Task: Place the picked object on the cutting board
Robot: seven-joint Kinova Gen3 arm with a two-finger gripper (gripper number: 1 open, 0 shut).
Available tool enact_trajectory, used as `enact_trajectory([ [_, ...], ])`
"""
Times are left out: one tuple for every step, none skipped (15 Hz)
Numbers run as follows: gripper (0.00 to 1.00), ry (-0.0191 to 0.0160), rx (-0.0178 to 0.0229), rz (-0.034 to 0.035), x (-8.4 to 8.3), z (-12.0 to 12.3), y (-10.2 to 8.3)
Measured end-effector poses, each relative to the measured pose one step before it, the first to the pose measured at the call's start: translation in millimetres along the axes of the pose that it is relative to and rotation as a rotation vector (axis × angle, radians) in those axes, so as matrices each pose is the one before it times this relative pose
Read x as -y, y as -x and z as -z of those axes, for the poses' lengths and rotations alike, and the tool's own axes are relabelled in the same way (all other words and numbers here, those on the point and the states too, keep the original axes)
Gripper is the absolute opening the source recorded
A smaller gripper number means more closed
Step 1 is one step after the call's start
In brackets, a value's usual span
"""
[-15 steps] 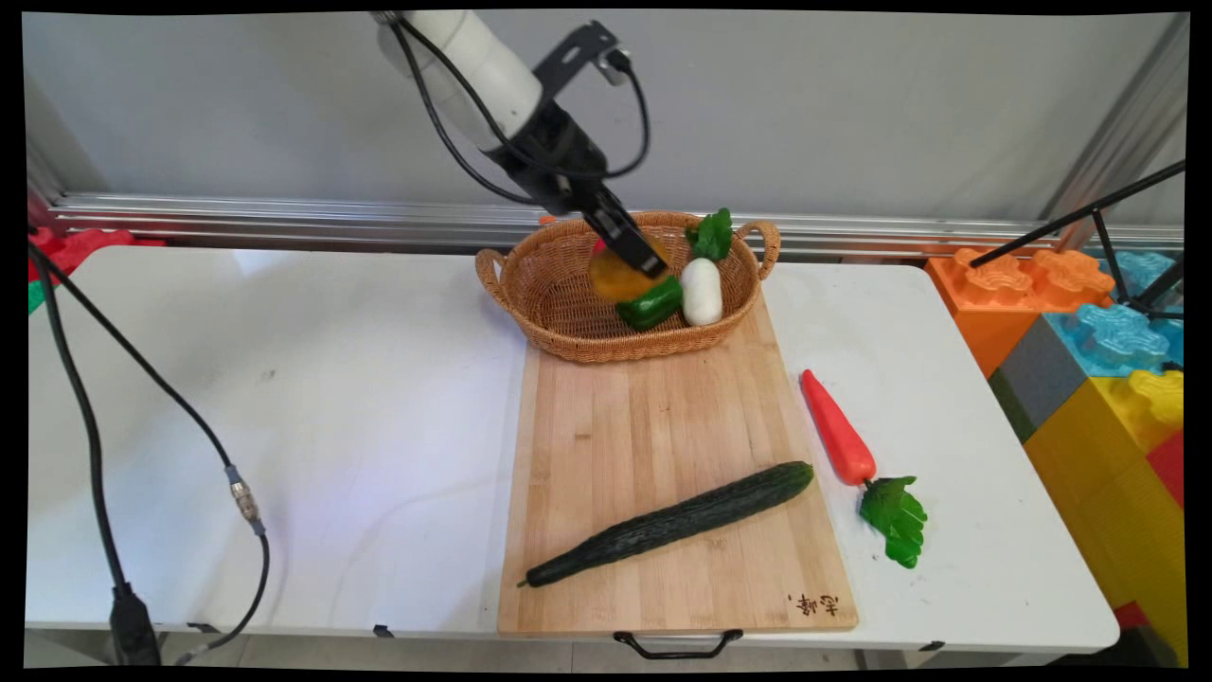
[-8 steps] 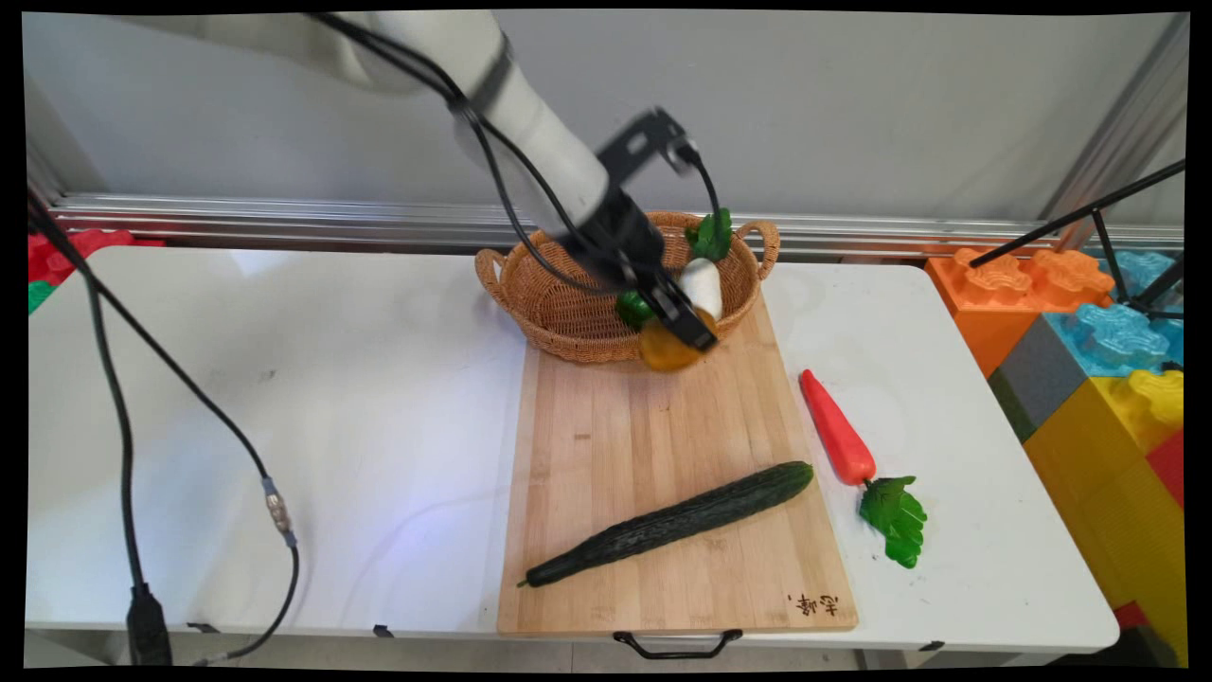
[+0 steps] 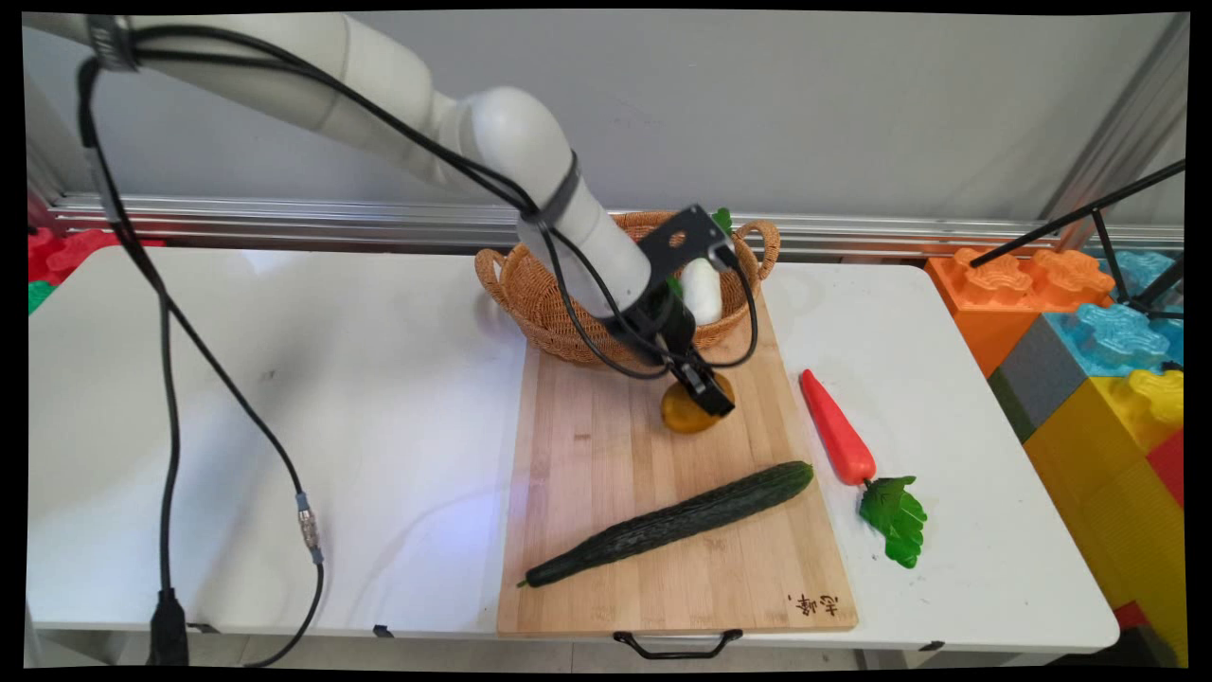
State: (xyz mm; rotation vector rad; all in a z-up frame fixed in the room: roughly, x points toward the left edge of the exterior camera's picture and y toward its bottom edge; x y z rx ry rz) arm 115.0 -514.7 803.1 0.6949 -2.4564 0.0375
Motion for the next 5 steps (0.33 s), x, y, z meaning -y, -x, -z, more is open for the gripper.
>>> enact_trajectory([
  [0.0,-0.00074,0.00623,-0.00263,-1.07,-4.57,0.76],
  [0.0,-0.00131,0.00698,-0.00422,-1.23,-3.71,0.51],
  [1.0,-0.00154,0.00669,-0.00578,-1.25,-1.91,-0.01],
  [1.0,-0.00046,0.00384,-0.00379,-1.37,0.16,-0.63],
  [1.0,-0.00106,0.00098,-0.00419,-2.02,2.2,-1.99],
])
